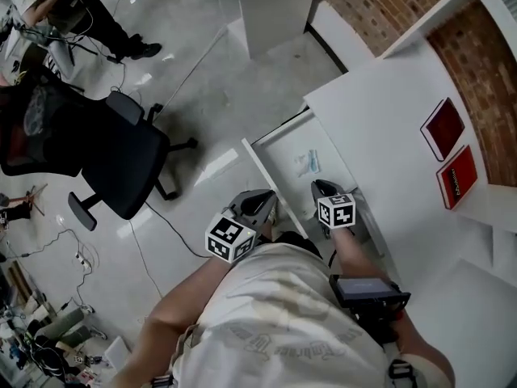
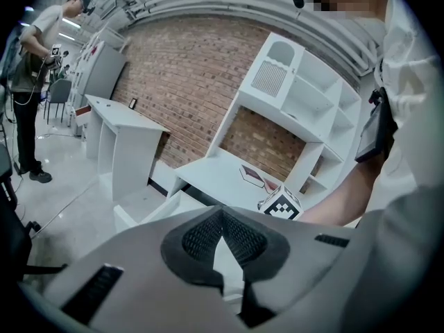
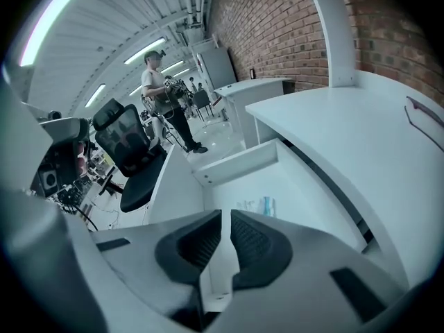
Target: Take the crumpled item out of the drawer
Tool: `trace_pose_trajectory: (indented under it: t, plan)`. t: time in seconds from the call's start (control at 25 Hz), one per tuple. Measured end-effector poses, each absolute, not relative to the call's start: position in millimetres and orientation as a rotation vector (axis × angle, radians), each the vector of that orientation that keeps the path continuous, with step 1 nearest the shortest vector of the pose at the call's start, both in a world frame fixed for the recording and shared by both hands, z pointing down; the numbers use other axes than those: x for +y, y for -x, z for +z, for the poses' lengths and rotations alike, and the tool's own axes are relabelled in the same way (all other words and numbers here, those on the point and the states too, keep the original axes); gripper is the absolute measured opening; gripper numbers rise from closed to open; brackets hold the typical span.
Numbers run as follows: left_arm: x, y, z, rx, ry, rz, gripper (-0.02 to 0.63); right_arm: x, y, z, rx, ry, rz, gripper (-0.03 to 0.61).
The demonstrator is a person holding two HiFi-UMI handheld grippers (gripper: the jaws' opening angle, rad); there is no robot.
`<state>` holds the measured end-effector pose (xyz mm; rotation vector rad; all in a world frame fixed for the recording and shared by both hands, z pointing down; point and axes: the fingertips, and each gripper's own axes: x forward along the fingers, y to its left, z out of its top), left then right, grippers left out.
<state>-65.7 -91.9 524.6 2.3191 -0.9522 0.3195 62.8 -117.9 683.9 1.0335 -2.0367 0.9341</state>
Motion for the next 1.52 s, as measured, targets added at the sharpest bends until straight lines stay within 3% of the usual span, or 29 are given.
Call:
trace_pose_trajectory:
  t: [0.28, 0.44, 0.76, 0.92, 1.52]
  plan:
    - [-88, 69, 534, -0.965, -2.285, 0.313, 0.020, -126, -60, 707, -2.002, -0.997, 0.934, 0.042]
    - [-86, 64, 543, -0.954, -2.270, 0.322, 0.020, -124, -62, 723, -1.972, -0.975, 0.972, 0.115]
    - [-105, 61, 556, -0.938, -2.263, 0.328, 0.020, -132, -66, 751, -1.906, -0.975, 1.029, 0.169]
    - [-112, 61, 565, -0.929, -2.252, 0.335, 0.020, -145, -67, 766, -1.872, -1.003, 1.043, 0.226]
    - [-123, 78, 590, -0.937, -2.180, 0.365, 0.020, -180, -66, 819, -1.756, -1.046, 1.104, 0.314]
